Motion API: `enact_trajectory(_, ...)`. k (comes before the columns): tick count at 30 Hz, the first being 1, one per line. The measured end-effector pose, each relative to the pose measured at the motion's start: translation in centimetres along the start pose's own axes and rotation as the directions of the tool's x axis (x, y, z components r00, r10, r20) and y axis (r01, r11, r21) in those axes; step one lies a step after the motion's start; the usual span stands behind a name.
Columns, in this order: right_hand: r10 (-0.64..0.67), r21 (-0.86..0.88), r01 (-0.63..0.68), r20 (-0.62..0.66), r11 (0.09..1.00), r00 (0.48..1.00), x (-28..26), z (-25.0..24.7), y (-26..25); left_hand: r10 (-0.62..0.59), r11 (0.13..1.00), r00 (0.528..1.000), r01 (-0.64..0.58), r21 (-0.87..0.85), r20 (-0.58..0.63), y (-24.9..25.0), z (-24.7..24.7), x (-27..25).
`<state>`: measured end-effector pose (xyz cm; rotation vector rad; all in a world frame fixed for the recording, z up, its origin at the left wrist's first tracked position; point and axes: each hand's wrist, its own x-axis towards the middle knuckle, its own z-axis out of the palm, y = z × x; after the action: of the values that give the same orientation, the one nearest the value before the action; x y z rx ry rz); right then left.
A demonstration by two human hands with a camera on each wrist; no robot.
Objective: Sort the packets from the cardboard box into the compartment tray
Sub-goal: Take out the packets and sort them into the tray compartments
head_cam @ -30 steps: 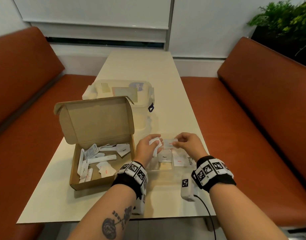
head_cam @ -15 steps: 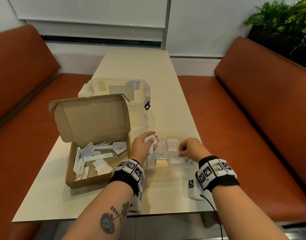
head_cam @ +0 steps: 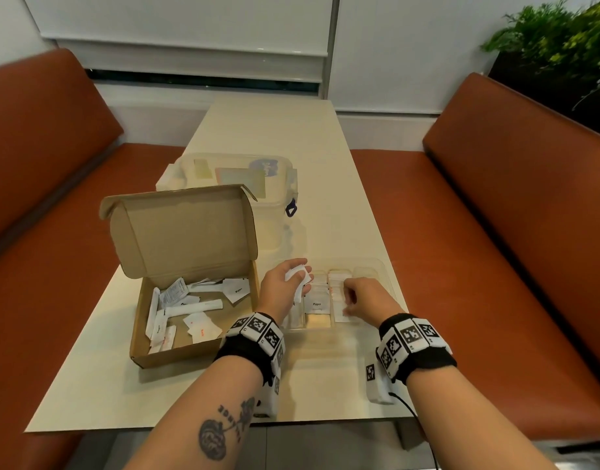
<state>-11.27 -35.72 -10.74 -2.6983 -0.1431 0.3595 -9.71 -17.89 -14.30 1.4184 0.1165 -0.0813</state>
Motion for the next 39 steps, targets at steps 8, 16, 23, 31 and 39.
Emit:
enact_trajectory(8,0.042,0.034,-0.04,-0.052,0.999,0.998,0.4,1.3,0.6,-0.021,1.0,0.999,0.021,-0.008,0.035,0.2,0.0,-0.2)
enact_trajectory(16,0.017,0.263,0.053,-0.257,0.963,0.966,0.3,0.7,-0.8,-0.094,0.996,0.985,0.093,0.015,0.148,0.7,0.2,-0.6)
enact_trajectory(23,0.024,0.556,0.099,-0.21,0.825,0.977,0.3,-0.2,-2.4,-0.104,0.988,0.973,0.077,0.134,0.207,0.9,0.4,-0.7)
enact_trajectory(31,0.129,0.614,0.066,-0.268,0.786,0.955,0.7,-0.5,-1.3,-0.047,0.99,0.997,0.04,0.134,0.054,0.6,0.2,0.0)
enact_trajectory(39,0.06,0.605,0.058,-0.174,0.794,0.983,0.2,-0.2,-0.9,-0.006,0.986,0.999,-0.003,0.167,0.05,1.0,0.5,-0.2)
